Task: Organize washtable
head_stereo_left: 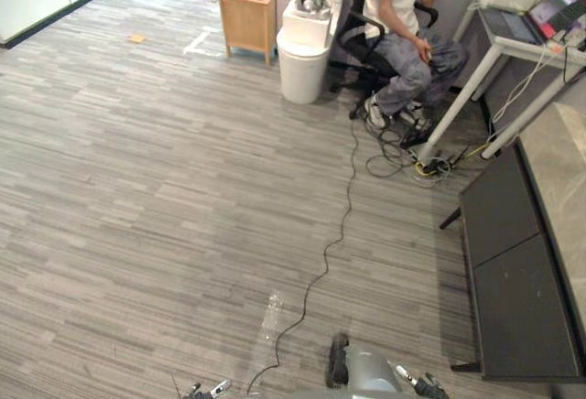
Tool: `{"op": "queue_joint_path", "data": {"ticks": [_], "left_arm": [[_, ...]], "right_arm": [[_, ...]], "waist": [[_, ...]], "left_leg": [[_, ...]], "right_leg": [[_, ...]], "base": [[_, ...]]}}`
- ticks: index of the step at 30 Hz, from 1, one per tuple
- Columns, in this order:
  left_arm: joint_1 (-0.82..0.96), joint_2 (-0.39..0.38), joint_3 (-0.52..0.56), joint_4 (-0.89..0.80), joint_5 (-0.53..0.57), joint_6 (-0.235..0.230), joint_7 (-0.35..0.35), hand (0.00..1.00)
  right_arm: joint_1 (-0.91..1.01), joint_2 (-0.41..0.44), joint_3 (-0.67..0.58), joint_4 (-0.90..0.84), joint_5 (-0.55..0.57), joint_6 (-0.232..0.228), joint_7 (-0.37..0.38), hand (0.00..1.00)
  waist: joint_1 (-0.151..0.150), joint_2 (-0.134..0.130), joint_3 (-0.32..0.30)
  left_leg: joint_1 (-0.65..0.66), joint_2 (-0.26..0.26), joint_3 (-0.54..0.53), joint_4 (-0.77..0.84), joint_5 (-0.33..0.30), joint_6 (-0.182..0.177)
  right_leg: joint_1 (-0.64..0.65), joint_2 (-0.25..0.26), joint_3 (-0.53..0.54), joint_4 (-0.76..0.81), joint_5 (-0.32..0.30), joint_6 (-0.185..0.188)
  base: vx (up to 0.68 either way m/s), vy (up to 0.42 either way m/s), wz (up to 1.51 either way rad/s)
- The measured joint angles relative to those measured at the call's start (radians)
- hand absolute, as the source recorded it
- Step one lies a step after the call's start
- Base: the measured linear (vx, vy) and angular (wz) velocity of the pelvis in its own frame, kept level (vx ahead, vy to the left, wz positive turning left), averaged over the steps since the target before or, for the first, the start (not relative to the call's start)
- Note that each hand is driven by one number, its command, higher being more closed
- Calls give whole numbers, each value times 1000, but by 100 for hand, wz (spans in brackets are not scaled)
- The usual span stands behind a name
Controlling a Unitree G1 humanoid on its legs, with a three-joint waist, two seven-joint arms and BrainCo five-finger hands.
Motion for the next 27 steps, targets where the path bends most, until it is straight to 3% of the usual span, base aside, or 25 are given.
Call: {"op": "queue_joint_path", "data": {"ticks": [1,2,5,6,9,11,14,16,18,20,21,22,24,25,26,27], "left_arm": [[3,5,3,1,0,0,0,0],[1,-10,22,2,3,5,-1,0],[-7,-64,42,1,20,11,-3,0],[-8,-68,42,1,21,19,-5,0],[-6,-56,42,-1,21,21,-29,0],[-8,-55,42,-4,29,21,-35,0],[-8,-53,46,-14,29,21,-36,0],[-3,-59,70,-19,22,21,-35,0],[17,-64,82,-39,-14,20,-30,0],[19,-60,83,-41,-36,18,-20,0],[18,-52,81,-47,-46,16,-20,0],[20,-42,80,-47,-62,9,-20,0],[17,-34,79,-49,-84,-4,-20,0],[18,-38,72,-48,-103,-9,-15,0],[19,-44,67,-48,-114,-11,-12,0],[23,-41,68,-49,-133,-13,-5,0]], "right_arm": [[5,8,1,-1,13,-1,0,0],[5,8,-2,-9,15,-1,1,0],[3,-30,-8,-42,15,-7,2,0],[0,-33,-9,-44,15,-8,2,0],[-2,-27,-8,-33,7,-6,1,0],[-5,-33,-8,-13,-6,-6,1,0],[-7,-36,-7,5,-32,-5,1,0],[-3,-36,-7,11,-32,-4,1,0],[3,-32,-8,14,-32,-3,0,0],[4,-25,-16,34,-31,-3,0,0],[3,-17,-20,39,-31,-2,0,0],[-2,1,-31,39,-31,-3,0,0],[-4,16,-34,34,-31,-5,0,0],[3,13,-34,31,-30,-6,0,0],[7,3,-32,26,-30,-7,1,0],[20,-1,-21,22,-30,-2,-1,0]], "waist": [[-2,-14,7],[-3,-8,10],[-9,82,16],[-12,94,13],[-12,80,7],[-10,78,3],[-7,73,-10],[-2,63,-11],[6,56,-12],[23,38,-14],[29,22,-15],[30,0,-15],[32,-19,-14],[26,-8,-17],[28,9,-17],[45,19,-28]], "left_leg": [[23,-7,-1,-2,-16,-18],[52,9,4,-10,-36,-39],[54,105,10,-23,-67,-65],[52,125,0,-17,-56,-70],[48,134,-32,7,26,-91],[33,142,-50,76,61,-134],[-51,147,-115,295,93,-192],[-111,157,-144,482,112,-235],[-177,162,-128,679,76,-233],[-215,155,-87,727,9,-205],[-250,150,-73,708,-31,-153],[-290,138,-80,650,-45,-129],[-333,119,-104,526,-45,-126],[-347,102,-161,351,-35,-123],[-351,106,-189,287,1,-123],[-330,83,-175,279,57,-96]], "right_leg": [[8,-1,0,-27,45,-14],[12,8,-9,2,103,-48],[-2,92,-60,35,27,-86],[-9,109,-72,55,-4,-99],[21,105,-99,65,-48,-99],[69,107,-114,35,-64,-98],[147,116,-108,-37,-67,-95],[198,129,-83,-75,-62,-119],[269,140,-41,-110,-62,-121],[329,134,3,-130,-57,-115],[352,120,33,-136,-56,-112],[370,99,62,-144,-54,-100],[382,69,100,-148,-60,-60],[394,55,127,-159,-77,-24],[399,59,141,-158,-83,-8],[414,42,171,-172,-81,25]], "base": [[272,-280,-4],[274,-289,-8],[252,-217,-10],[252,-184,-1],[257,-182,30],[249,-136,35],[213,-67,2],[290,-35,-32],[295,63,-56],[247,129,-65],[192,213,-75],[174,240,-83],[118,323,-63],[78,389,-48],[109,427,-70],[127,333,-50]]}}
